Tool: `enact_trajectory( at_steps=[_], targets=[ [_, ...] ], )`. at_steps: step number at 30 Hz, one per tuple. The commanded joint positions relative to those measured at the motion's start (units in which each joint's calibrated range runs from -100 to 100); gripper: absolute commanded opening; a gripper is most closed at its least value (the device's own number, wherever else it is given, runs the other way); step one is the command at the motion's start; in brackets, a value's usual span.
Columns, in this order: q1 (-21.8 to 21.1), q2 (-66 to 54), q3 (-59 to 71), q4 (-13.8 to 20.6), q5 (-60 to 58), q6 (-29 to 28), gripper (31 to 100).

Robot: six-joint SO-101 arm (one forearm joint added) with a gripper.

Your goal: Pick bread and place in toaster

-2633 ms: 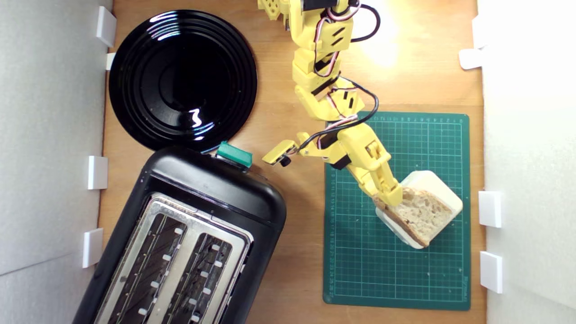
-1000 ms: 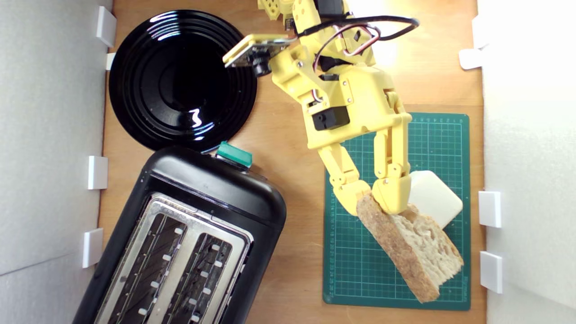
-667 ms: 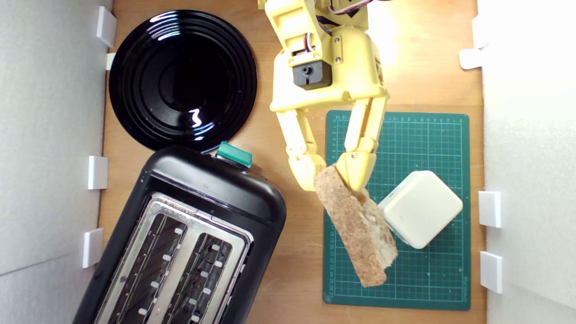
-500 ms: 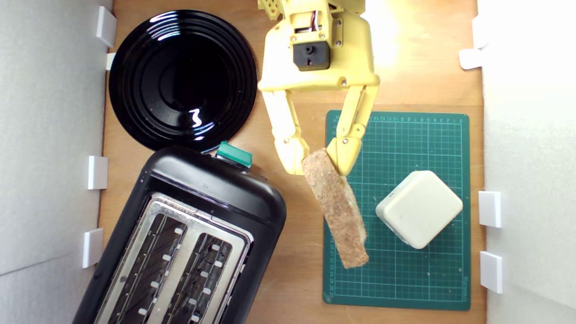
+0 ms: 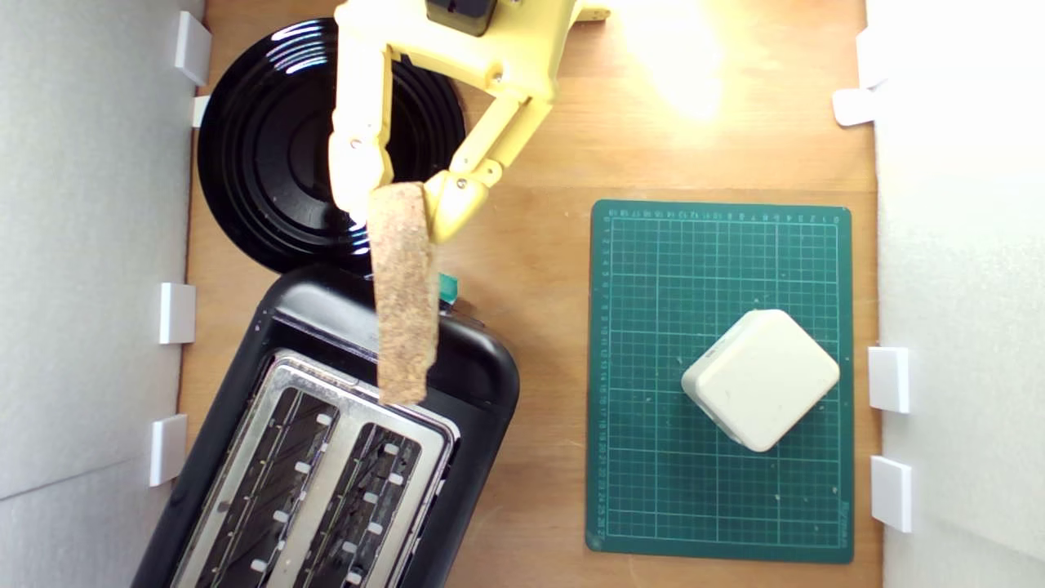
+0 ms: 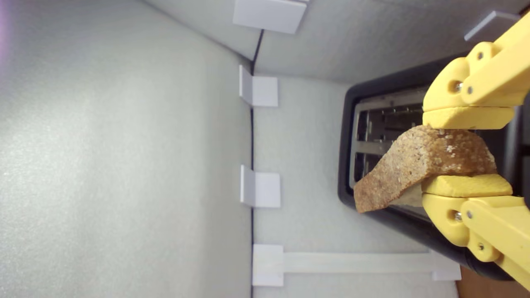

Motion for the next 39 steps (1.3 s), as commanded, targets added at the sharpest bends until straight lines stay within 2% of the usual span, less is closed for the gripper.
enact_trajectory(
  at_steps=[1, 5, 6, 9, 15, 27, 39],
  targets=[
    [2.6, 2.0, -9.5, -0.1, 3.7, 1.3, 57.1],
    [6.1, 5.1, -14.9, -3.3, 4.5, 3.8, 57.1],
    [7.6, 6.4, -15.9, -5.5, 4.5, 4.8, 57.1],
    [10.1, 8.9, -17.4, -8.6, 4.5, 6.6, 57.1],
    [12.4, 14.6, -21.8, -11.4, 4.4, 8.2, 57.1],
    [12.4, 24.4, -31.7, -11.7, 4.2, 7.8, 57.1],
    [12.9, 29.6, -33.8, -11.7, 4.0, 7.9, 57.1]
  ],
)
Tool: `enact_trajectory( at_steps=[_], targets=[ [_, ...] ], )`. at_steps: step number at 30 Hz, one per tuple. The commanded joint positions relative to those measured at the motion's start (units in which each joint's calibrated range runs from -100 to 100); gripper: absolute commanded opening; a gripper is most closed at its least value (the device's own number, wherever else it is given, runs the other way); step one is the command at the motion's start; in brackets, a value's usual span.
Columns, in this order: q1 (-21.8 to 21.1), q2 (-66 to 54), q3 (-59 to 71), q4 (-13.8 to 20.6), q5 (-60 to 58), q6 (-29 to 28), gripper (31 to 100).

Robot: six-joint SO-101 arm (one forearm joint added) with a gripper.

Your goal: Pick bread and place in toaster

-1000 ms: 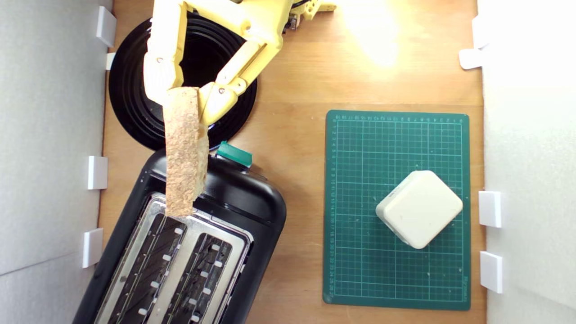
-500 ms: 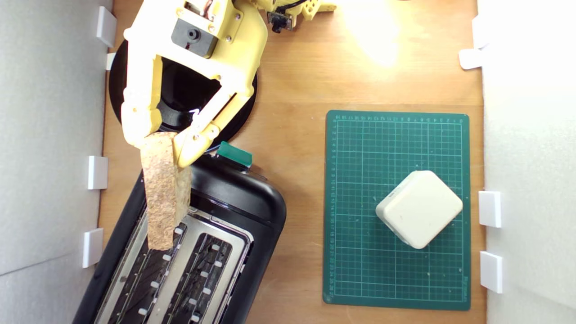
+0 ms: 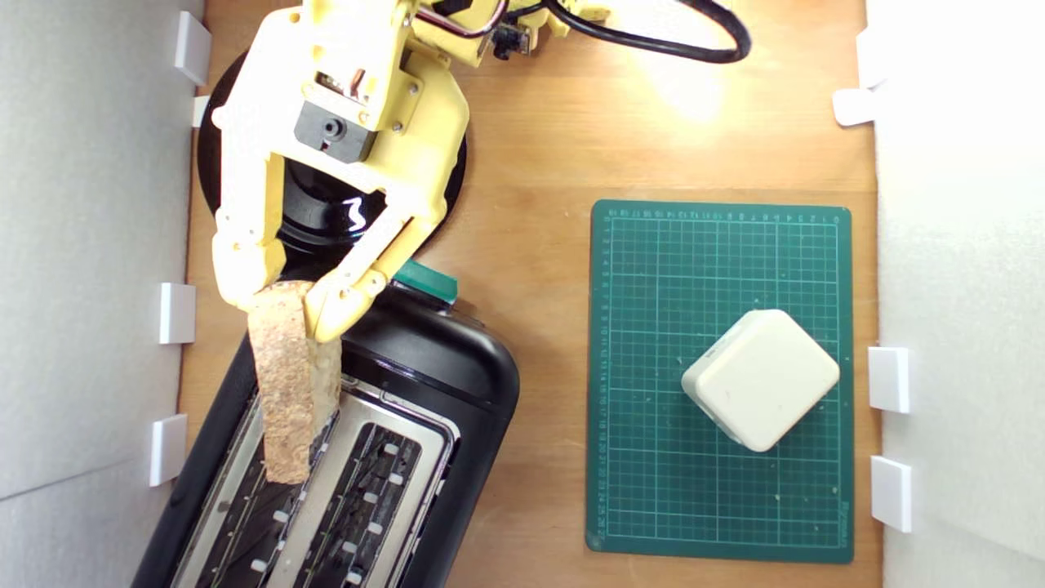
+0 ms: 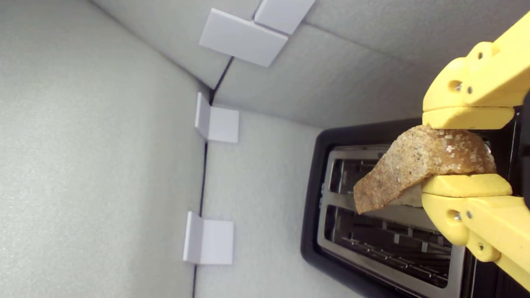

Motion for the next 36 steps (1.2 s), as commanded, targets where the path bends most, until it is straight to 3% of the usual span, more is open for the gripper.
enact_trajectory(
  at_steps=[1, 36],
  targets=[
    [1.1, 0.8, -5.8, -0.5, -0.3, 0.0, 57.1],
    [2.8, 11.2, -13.9, -1.6, -0.4, 0.1, 57.1]
  ],
)
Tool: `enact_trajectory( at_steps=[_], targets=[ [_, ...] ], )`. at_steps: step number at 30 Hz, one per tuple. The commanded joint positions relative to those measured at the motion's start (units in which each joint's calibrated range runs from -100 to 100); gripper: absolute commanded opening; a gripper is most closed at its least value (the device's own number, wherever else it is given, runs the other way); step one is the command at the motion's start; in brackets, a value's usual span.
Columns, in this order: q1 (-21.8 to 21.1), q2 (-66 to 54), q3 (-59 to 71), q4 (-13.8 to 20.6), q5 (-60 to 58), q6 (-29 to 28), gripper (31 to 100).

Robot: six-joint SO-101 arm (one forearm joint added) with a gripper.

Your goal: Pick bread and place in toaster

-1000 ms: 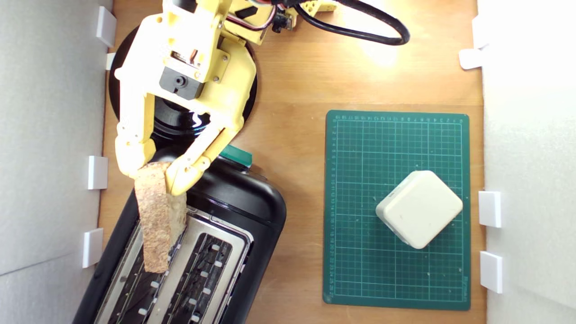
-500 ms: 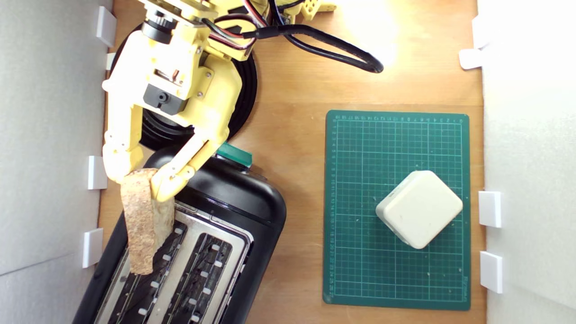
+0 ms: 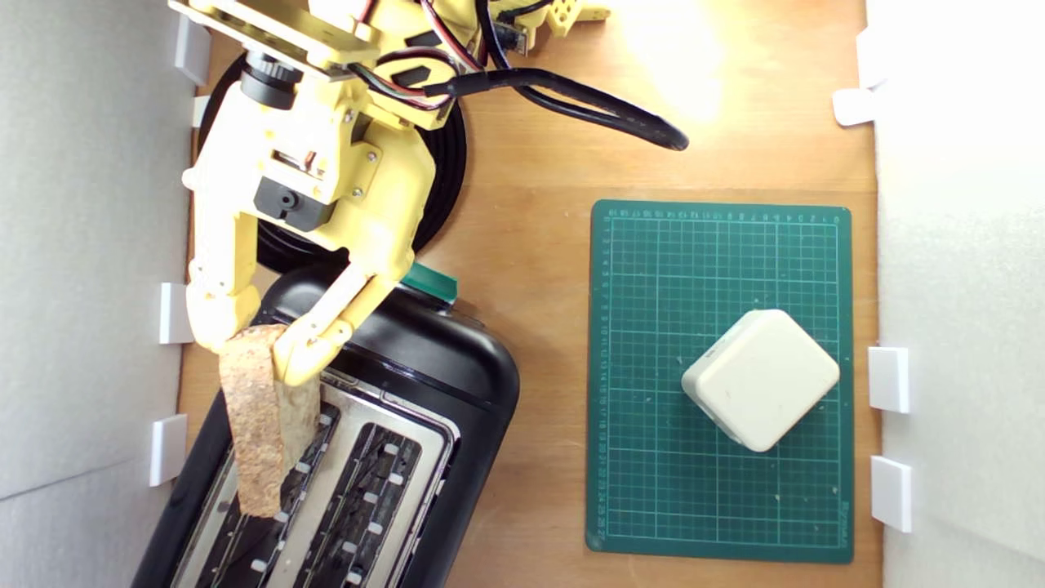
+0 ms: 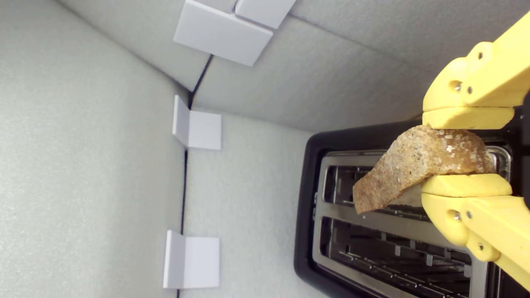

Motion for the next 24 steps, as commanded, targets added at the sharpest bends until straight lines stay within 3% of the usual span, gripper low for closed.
enact_trajectory(
  at_steps=[1, 24],
  targets=[
    [0.4, 0.5, -4.4, 0.3, -0.4, 0.1, 57.1],
    [1.2, 7.1, -6.5, 0.0, -0.5, 0.0, 57.1]
  ],
)
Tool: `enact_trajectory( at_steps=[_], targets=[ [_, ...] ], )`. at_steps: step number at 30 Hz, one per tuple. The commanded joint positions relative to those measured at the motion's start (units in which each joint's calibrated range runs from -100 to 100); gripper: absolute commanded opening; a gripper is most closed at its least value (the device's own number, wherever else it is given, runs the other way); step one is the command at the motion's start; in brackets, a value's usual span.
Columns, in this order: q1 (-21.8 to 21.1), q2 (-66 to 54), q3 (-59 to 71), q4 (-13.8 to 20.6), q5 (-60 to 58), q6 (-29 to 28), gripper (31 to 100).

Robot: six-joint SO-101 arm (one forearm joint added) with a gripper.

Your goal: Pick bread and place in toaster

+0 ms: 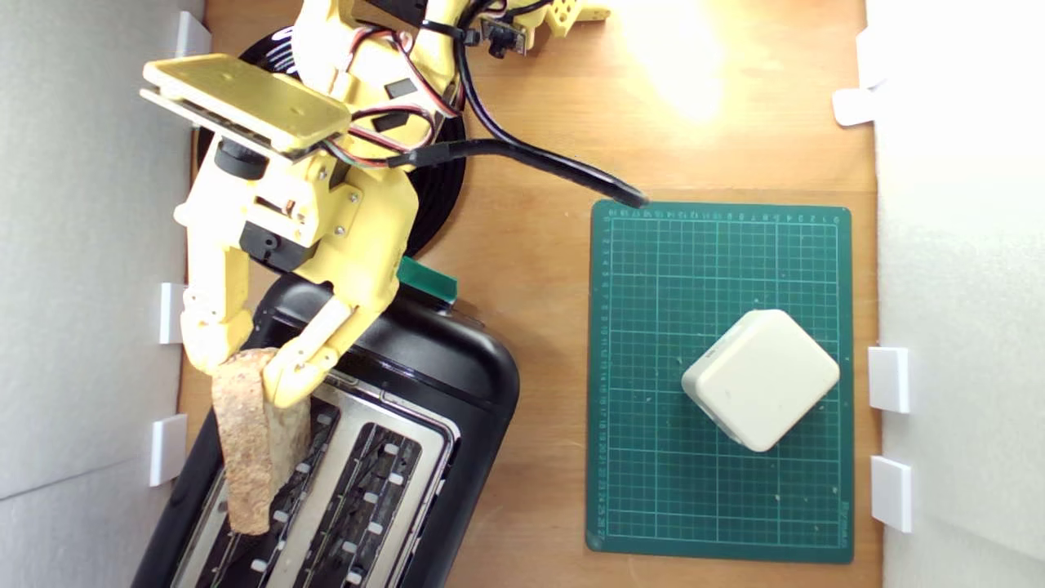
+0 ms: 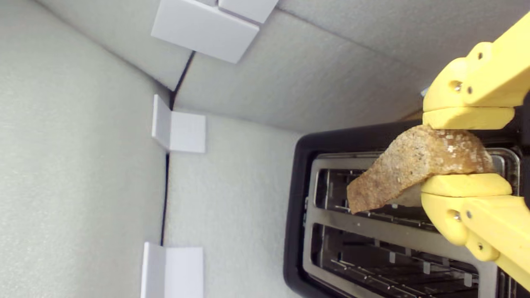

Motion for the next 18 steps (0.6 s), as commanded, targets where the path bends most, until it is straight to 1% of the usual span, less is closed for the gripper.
enact_trajectory(
  at_steps=[1, 4, 8, 13, 18],
  targets=[
    [0.1, 0.3, -2.9, 0.4, -0.4, 0.0, 57.1],
    [-0.1, 2.2, -3.0, 0.2, -0.4, 0.0, 57.1],
    [-1.5, 5.0, -4.1, 0.2, -0.4, -0.2, 57.1],
    [-2.5, 10.0, -8.5, 0.7, -0.4, -2.0, 57.1],
    [-2.7, 12.6, -8.8, 0.6, -0.4, -1.9, 57.8]
  ],
)
